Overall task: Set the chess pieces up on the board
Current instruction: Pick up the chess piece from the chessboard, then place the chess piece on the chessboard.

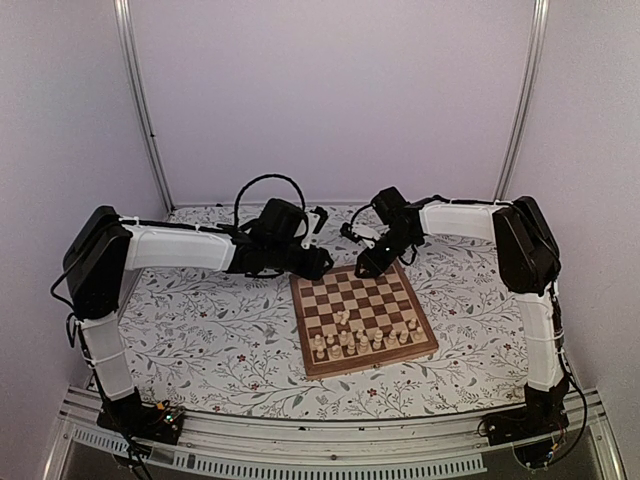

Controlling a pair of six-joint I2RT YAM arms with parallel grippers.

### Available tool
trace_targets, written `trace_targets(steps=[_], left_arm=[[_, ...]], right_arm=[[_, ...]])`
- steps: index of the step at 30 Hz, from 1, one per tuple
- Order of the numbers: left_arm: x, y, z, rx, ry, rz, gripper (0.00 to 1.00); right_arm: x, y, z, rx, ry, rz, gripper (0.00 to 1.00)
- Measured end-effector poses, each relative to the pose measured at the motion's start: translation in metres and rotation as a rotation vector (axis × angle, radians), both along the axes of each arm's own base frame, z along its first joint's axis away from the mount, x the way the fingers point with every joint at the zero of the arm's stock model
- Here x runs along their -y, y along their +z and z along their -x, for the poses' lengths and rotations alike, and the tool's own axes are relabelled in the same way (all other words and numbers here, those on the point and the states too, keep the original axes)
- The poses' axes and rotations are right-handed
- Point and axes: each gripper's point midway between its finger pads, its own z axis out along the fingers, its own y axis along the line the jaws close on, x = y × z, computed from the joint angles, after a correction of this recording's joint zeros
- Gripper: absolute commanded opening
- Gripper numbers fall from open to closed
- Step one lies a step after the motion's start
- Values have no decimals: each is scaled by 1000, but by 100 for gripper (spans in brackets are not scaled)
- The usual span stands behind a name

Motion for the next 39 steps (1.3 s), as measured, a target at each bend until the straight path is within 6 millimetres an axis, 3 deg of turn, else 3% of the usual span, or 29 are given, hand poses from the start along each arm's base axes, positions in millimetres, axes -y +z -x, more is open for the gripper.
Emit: trace_targets(steps=[7, 12, 17, 20, 29, 32, 39], left_arm=[[-2, -2, 0, -4, 4, -9, 54], [-1, 1, -1, -14, 3, 4, 54], [5, 8, -1, -60, -25, 83, 54], [9, 18, -4, -74, -33, 146, 54], [43, 51, 1, -143, -122, 406, 53], [51, 55, 5, -192, -155, 481, 54], [67, 59, 15, -283, -225, 615, 51]], right_arm=[[3, -2, -4, 17, -13, 14, 20], [4, -2, -3, 31, -13, 9, 16], [13, 3, 17, 11, 14, 6, 13], [14, 20, 30, 5, 45, -39, 13], [15, 113, 70, 128, 184, -287, 12], [14, 124, 80, 142, 227, -334, 12], [12, 125, 86, 137, 268, -372, 12]])
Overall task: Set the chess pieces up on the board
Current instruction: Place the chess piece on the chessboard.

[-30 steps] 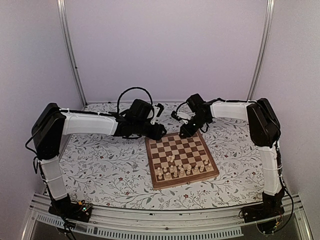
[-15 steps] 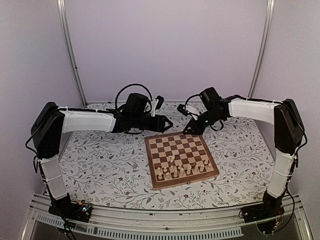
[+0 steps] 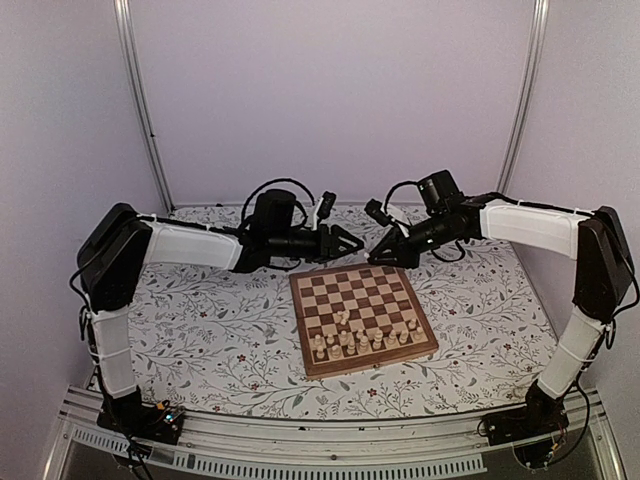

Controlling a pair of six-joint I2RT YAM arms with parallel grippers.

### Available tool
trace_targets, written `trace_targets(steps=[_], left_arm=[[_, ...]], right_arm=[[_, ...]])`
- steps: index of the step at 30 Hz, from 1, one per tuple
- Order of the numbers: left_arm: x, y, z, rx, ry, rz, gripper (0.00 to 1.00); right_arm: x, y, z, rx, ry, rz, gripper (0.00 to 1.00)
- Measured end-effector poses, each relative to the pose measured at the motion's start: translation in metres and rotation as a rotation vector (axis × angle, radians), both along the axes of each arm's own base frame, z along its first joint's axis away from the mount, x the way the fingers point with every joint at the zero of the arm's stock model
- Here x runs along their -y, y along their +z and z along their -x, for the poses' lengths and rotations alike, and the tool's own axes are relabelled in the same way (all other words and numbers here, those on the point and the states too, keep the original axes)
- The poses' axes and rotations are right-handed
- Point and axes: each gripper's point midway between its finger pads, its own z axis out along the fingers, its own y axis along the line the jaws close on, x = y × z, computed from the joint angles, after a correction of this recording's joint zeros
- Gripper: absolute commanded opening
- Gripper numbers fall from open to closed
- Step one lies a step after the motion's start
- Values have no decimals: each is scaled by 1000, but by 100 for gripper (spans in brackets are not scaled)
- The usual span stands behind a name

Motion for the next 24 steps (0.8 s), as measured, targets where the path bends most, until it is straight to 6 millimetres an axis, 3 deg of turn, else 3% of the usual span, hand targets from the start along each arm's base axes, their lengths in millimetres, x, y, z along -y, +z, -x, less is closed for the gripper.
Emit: trace_targets(steps=[24], left_arm=[[17, -12, 20, -131, -122, 124, 25]], right_arm=[[-2, 4, 1, -1, 14, -24, 13]])
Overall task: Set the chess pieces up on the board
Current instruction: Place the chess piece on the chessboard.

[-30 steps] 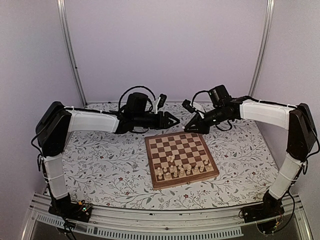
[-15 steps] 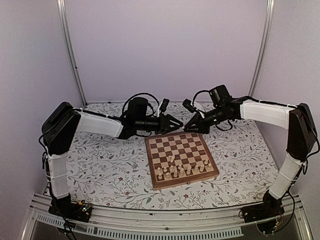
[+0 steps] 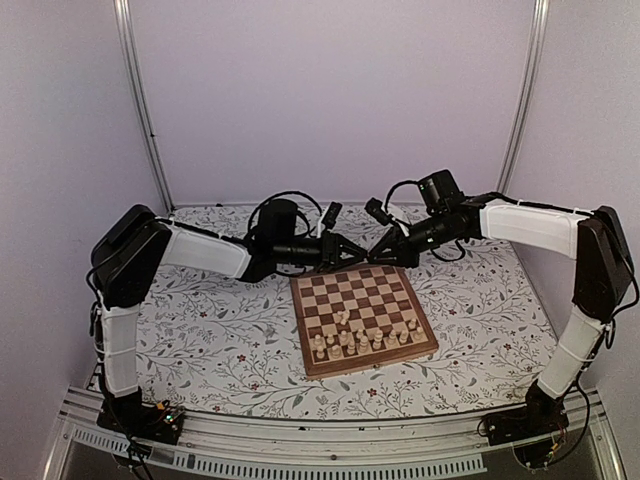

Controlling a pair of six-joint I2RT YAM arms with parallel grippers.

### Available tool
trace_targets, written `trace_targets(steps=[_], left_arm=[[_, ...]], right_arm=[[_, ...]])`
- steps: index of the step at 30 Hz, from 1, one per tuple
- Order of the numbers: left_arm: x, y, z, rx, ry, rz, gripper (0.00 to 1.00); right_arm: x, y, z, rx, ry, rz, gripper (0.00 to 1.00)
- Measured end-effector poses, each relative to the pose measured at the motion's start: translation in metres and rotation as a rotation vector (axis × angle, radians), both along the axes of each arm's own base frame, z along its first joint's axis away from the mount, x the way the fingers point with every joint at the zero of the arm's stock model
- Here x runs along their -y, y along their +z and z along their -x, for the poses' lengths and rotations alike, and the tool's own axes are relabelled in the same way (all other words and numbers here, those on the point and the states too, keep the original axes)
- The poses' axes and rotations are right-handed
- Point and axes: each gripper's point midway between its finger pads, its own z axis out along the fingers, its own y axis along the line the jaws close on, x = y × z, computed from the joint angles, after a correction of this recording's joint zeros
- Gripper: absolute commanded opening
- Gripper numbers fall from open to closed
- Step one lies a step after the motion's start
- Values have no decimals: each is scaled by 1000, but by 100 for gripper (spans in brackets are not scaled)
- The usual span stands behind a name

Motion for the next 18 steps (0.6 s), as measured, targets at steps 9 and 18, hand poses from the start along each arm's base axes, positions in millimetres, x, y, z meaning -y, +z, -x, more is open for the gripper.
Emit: trace_targets(steps=[9, 18], left_arm=[[3, 1, 2, -10, -22, 13, 16], [8, 6, 1, 19, -47, 20, 7]], right_arm=[[-1, -5, 0, -18, 4, 0, 14], [2, -5, -2, -33, -4, -6, 46]])
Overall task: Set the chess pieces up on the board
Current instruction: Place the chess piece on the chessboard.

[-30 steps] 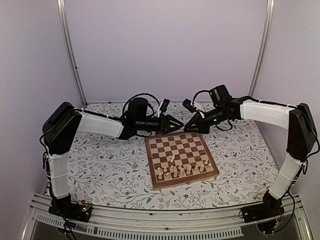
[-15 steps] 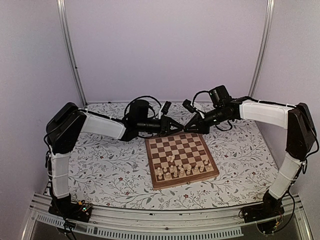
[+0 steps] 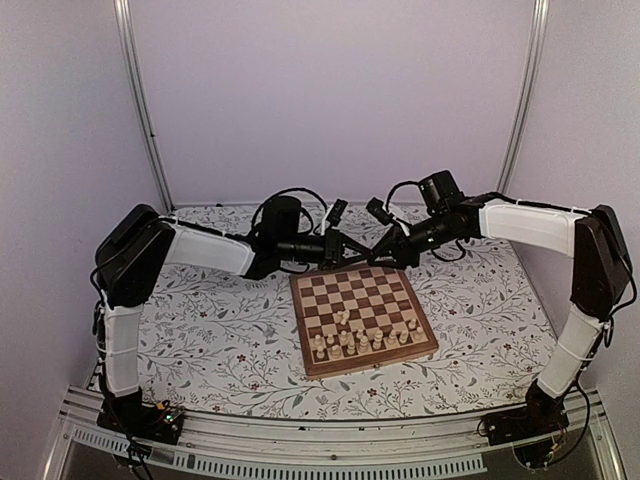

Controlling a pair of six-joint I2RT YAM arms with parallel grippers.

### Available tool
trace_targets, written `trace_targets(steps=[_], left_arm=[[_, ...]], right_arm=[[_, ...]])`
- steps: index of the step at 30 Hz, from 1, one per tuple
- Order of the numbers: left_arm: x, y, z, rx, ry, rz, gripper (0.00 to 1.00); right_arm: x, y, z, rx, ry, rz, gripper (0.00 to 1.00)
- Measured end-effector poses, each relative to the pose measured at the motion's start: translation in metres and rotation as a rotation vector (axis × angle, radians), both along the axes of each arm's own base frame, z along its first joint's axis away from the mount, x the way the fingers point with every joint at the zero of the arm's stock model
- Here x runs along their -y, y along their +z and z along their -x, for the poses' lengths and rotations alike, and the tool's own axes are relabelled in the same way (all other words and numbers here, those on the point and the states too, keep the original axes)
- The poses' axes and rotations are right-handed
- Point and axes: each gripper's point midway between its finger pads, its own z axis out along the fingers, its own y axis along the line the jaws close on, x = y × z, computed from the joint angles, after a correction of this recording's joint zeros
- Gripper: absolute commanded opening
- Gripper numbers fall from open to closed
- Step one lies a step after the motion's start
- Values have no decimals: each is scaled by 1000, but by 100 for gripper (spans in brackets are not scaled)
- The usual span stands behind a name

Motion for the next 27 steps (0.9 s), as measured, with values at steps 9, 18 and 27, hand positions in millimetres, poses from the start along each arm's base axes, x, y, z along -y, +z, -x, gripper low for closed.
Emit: trace_targets(steps=[9, 18, 27], left_arm=[[1, -18, -12, 168, 53, -238, 6], [8, -48, 40, 475, -18, -628, 7], [22, -50, 74, 667, -134, -789, 6]], right_arm=[[64, 45, -20, 51, -114, -60, 58], [133, 42, -9, 147, -280, -21, 63], [150, 27, -26, 133, -342, 7, 64]])
